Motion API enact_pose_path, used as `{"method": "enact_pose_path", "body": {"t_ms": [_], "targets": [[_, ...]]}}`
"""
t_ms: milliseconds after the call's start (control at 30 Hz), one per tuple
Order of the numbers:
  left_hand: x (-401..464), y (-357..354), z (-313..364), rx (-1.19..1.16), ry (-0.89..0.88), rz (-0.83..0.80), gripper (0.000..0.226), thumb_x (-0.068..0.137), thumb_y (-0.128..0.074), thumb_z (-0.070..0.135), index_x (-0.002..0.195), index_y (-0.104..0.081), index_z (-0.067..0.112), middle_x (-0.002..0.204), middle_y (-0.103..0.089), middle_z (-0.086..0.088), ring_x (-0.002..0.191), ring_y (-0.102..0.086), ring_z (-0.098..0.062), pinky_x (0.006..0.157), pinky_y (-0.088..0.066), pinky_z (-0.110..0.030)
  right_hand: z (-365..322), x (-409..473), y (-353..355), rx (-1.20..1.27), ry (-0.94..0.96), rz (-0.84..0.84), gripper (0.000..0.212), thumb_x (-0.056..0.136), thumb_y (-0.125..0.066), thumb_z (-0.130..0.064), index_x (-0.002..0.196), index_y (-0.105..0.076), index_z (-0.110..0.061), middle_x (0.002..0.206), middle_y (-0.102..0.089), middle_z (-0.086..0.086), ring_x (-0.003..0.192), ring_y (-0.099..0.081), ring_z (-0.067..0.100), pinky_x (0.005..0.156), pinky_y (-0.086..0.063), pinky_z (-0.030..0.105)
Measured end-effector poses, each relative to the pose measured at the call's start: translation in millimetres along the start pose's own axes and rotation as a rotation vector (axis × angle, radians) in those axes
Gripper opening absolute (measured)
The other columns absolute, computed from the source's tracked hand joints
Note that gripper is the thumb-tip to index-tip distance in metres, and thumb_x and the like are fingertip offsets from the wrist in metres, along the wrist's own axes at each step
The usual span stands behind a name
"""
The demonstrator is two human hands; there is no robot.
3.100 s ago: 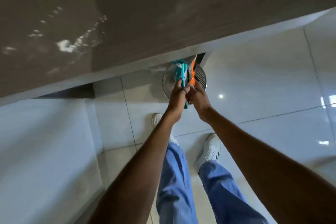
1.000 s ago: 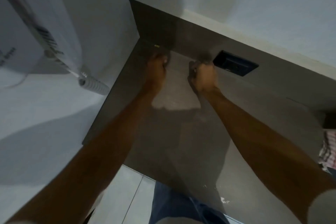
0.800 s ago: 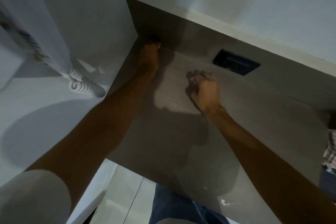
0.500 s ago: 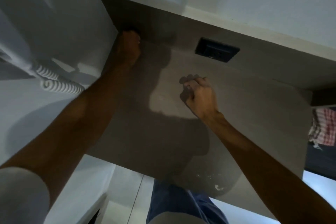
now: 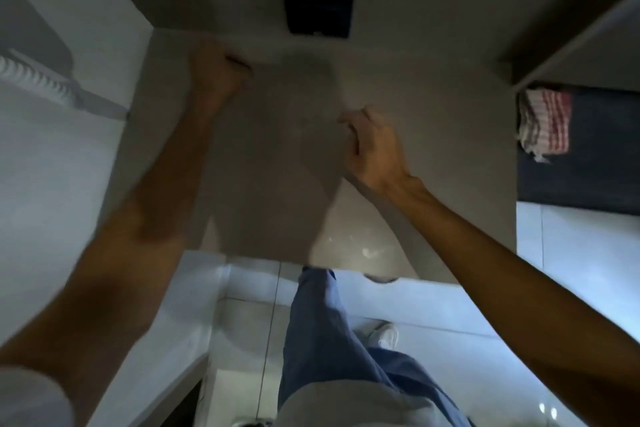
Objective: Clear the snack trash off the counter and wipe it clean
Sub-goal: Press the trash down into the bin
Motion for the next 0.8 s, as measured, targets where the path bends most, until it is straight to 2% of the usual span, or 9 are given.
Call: {"method": "enact_pose_path", "body": {"t_ms": [133,233,300,367,467,567,633,700,800], "targets": [[-180,-82,-15,-0.29,-0.116,-0.351,0.023,0.084,-0.06,-0.023,0.1,-0.075,-0.017,0.06,-0.076,0.014,0.059,-0.07,0.003,0.074,-0.063,-0.017,16,-99,21,0.144,0.037,0.058,0.022,0.096,-0.057,-0.004,0.109,-0.074,0.0,0.101,-0.069,0.019,0.082,-0.067,0.034,0.076,-0.056,0.043],[-298,-133,-60,-0.423,0.115,-0.495,0.043,0.084,-0.062,-0.023,0.08,-0.084,0.014,0.067,-0.08,0.003,0.062,-0.074,-0.006,0.072,-0.066,-0.022,36,-189,21,0.182,0.088,0.037,0.019,0.094,-0.061,-0.006,0.105,-0.076,-0.006,0.096,-0.071,0.012,0.074,-0.064,0.02,0.07,-0.052,0.026],[-350,-167,-95,-0.415,0.266,-0.544,0.041,0.087,-0.065,-0.023,0.08,-0.083,0.014,0.072,-0.081,-0.003,0.065,-0.075,-0.012,0.071,-0.067,-0.024,61,-247,8,0.249,0.038,-0.032,0.018,0.092,-0.065,-0.002,0.104,-0.077,-0.006,0.097,-0.074,0.008,0.073,-0.051,0.003,0.077,-0.04,0.002],[-381,-203,-125,-0.401,0.398,-0.573,0.034,0.088,-0.061,-0.024,0.087,-0.082,0.003,0.08,-0.079,-0.013,0.071,-0.076,-0.019,0.073,-0.067,-0.024,91,-291,-14,0.286,-0.069,-0.123,0.016,0.09,-0.068,0.001,0.101,-0.078,-0.005,0.095,-0.077,0.008,0.075,-0.049,-0.002,0.077,-0.036,-0.005],[-393,-277,-177,-0.408,0.619,-0.56,0.024,0.092,-0.056,-0.02,0.11,-0.072,-0.017,0.08,-0.076,-0.015,0.073,-0.075,-0.021,0.076,-0.067,-0.026,161,-339,-78,0.285,-0.436,-0.225,0.017,0.091,-0.07,-0.004,0.102,-0.08,-0.01,0.101,-0.081,0.008,0.077,-0.066,0.009,0.081,-0.059,0.018],[-368,-366,-230,-0.421,0.83,-0.471,0.018,0.088,-0.067,-0.014,0.106,-0.072,-0.014,0.07,-0.074,-0.008,0.054,-0.072,-0.012,0.055,-0.063,-0.018,241,-370,-153,0.567,-1.094,-0.191,0.015,0.09,-0.07,0.002,0.099,-0.08,-0.004,0.102,-0.08,0.016,0.078,-0.075,0.027,0.087,-0.065,0.044],[-341,-425,-262,-0.44,0.902,-0.413,0.009,0.084,-0.072,-0.013,0.091,-0.073,-0.008,0.058,-0.073,-0.007,0.045,-0.069,-0.012,0.05,-0.061,-0.018,285,-376,-202,0.823,-1.416,-0.058,0.011,0.093,-0.067,0.006,0.09,-0.076,0.001,0.108,-0.078,0.022,0.071,-0.074,0.027,0.08,-0.067,0.041],[-314,-470,-288,-0.411,0.911,-0.419,0.013,0.083,-0.075,-0.01,0.095,-0.071,-0.007,0.064,-0.074,-0.009,0.044,-0.069,-0.01,0.054,-0.063,-0.018,318,-376,-238,0.837,-1.529,0.0,0.013,0.095,-0.062,0.005,0.087,-0.071,0.002,0.11,-0.077,0.02,0.069,-0.074,0.023,0.07,-0.066,0.026],[-271,-519,-313,-0.452,0.852,-0.469,0.014,0.093,-0.074,0.002,0.102,-0.071,-0.008,0.077,-0.076,-0.014,0.053,-0.073,-0.016,0.055,-0.065,-0.024,353,-359,-274,0.652,-1.314,-0.143,0.028,0.1,-0.065,-0.02,0.117,-0.067,0.003,0.099,-0.069,0.006,0.084,-0.067,0.016,0.064,-0.047,0.006]]}}
Point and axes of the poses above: each hand's wrist, its own x-axis towards the middle knuckle, its own y-axis out of the back of the hand, z = x × y, the point moved 4 cm from there along x, towards the middle knuckle
